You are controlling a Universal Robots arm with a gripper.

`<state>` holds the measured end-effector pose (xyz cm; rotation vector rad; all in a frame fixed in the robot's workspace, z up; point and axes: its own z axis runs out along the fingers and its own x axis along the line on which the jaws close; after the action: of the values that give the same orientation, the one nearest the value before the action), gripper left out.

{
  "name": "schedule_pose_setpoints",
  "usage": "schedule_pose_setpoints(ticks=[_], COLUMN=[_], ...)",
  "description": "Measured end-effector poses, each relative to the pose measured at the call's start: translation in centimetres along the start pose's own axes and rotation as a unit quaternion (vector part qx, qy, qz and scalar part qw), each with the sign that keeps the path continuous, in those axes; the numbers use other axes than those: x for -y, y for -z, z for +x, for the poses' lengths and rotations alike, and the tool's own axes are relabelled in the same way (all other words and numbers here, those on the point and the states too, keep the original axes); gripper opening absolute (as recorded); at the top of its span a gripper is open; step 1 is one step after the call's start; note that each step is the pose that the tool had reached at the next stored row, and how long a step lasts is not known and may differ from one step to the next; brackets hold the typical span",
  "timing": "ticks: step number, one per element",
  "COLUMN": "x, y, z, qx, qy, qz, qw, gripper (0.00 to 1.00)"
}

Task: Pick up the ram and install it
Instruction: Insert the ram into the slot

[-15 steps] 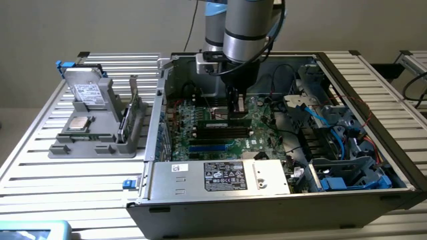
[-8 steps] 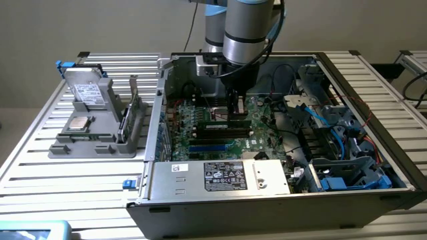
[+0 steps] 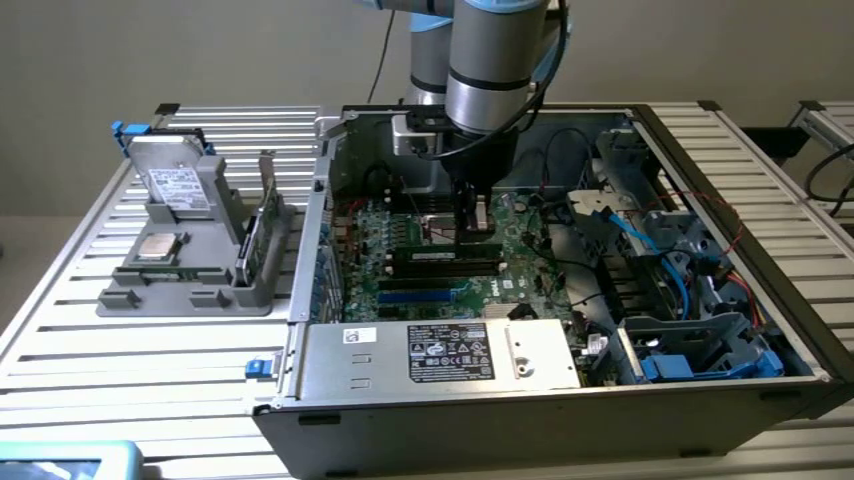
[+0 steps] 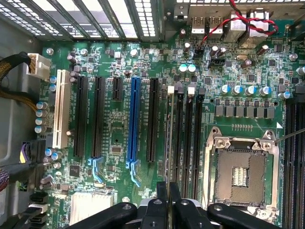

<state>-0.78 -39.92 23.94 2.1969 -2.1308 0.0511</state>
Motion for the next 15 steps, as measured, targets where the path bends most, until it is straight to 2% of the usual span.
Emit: schedule_pose_setpoints(ticks=[4,10,15], x=[0.00,0.00,0.01], y=[-0.19,-0.39,-0.41], z=[-0.02,-0.19,-0.22], qx=[-0.0025,-0.0102,-0.0110], qy=[0.000,0.000,0.000], qz=[0.0000,0.0001,0.0001], qw=[1.0000,0.9999,0.9999], gripper=[0.13,0.13,0.13])
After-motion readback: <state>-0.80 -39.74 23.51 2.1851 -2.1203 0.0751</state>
